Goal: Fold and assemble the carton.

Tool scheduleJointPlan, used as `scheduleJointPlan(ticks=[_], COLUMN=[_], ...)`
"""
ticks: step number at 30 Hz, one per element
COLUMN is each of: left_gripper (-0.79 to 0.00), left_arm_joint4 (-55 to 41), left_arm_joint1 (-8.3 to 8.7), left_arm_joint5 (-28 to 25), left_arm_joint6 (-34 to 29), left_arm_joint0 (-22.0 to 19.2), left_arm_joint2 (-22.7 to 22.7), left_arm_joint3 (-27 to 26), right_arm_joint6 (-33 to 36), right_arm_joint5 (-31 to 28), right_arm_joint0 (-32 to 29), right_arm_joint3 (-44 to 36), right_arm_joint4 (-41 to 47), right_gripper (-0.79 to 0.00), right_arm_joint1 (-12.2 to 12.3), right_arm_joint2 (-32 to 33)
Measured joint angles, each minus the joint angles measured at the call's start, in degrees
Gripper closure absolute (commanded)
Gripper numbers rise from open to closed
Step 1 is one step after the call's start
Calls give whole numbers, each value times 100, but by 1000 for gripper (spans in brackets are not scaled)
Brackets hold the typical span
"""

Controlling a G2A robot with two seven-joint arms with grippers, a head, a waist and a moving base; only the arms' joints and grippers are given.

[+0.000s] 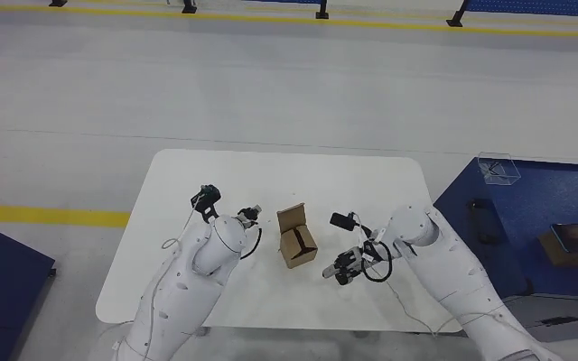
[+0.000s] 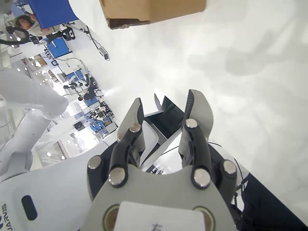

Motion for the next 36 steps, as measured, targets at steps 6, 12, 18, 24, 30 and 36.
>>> scheduleJointPlan(ticks=[6,12,18,24,30,36], left_gripper=[-785,-785,-785,-785,-785,-785], left_arm_joint4=[-323,-515,-421,-284,-91,-11], left_arm_joint1=[-177,-259,-211,-143,-73,-53], left_arm_joint5=[-381,-593,-647,-642,-604,-677], left_arm_joint6=[56,187,175,181,120,31], left_arm_joint0=[-471,-450,-105,344,729,936], left_arm_joint2=[341,452,397,316,249,310], left_arm_joint3=[788,892,416,-142,-576,-754], right_arm_joint6=[-506,-987,-1440,-1716,-1887,-2095], right_arm_joint5=[327,591,920,1109,1181,1250], right_arm_joint0=[-20,94,267,382,438,473], right_arm_joint3=[-59,122,366,480,533,642], right_arm_joint4=[-93,-44,49,174,307,584], right_gripper=[-231,-231,-191,-197,-200,-222], right_arm_joint1=[-38,-123,-214,-284,-334,-361], right_arm_joint2=[-107,-243,-324,-373,-394,-267])
